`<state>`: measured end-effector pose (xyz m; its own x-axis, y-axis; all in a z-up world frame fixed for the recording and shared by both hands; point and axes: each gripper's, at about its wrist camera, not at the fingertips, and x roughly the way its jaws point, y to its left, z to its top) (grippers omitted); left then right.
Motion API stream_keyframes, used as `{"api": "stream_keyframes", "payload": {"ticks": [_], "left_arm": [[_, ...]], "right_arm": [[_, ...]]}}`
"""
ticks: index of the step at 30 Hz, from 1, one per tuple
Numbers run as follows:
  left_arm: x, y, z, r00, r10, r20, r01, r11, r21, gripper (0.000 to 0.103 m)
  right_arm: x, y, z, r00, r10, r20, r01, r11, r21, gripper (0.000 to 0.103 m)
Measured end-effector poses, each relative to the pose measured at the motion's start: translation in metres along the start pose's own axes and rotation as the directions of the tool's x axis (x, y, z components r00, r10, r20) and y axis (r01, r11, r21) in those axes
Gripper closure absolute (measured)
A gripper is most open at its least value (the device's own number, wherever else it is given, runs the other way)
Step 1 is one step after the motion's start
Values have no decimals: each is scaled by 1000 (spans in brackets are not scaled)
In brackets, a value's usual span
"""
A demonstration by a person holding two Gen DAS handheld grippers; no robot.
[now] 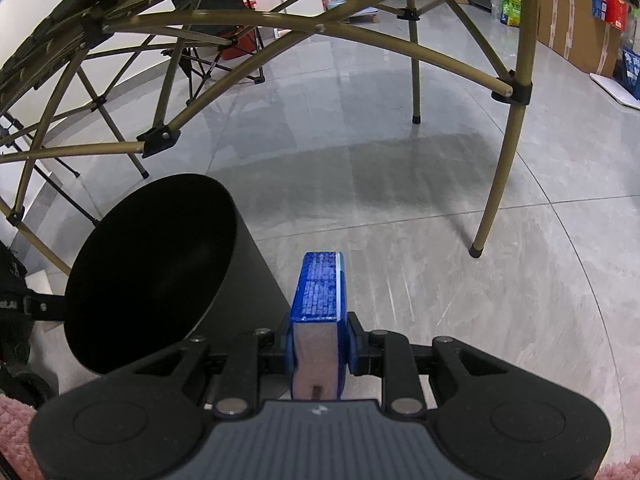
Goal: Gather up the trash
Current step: 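Open the left tool over the bin to drop the foam wedge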
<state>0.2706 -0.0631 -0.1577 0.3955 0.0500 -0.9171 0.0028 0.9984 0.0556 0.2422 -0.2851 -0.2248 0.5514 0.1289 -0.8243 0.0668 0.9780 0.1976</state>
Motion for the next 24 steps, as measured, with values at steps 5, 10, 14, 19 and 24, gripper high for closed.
{"api": "stream_keyframes", "payload": {"ticks": [5,10,14,19,24], "left_arm": [[8,-9,6,1000,2,-13,-2,1000,8,69],[17,-19,12,999,6,-33,-6,1000,13,69],[24,-26,16,999,6,-47,-5,1000,19,69],[32,-35,20,998,5,-66,-3,1000,26,69],[39,-42,23,997,5,-83,-3,1000,29,69]], "right_arm": [[3,-6,1,1000,4,-9,-4,1000,17,80],[5,-10,1,1000,10,-15,-9,1000,26,80],[6,-13,2,1000,15,-16,-14,999,38,80],[8,-17,3,1000,22,-21,-21,998,55,80],[11,-21,2,999,27,-33,-24,997,69,80]]}}
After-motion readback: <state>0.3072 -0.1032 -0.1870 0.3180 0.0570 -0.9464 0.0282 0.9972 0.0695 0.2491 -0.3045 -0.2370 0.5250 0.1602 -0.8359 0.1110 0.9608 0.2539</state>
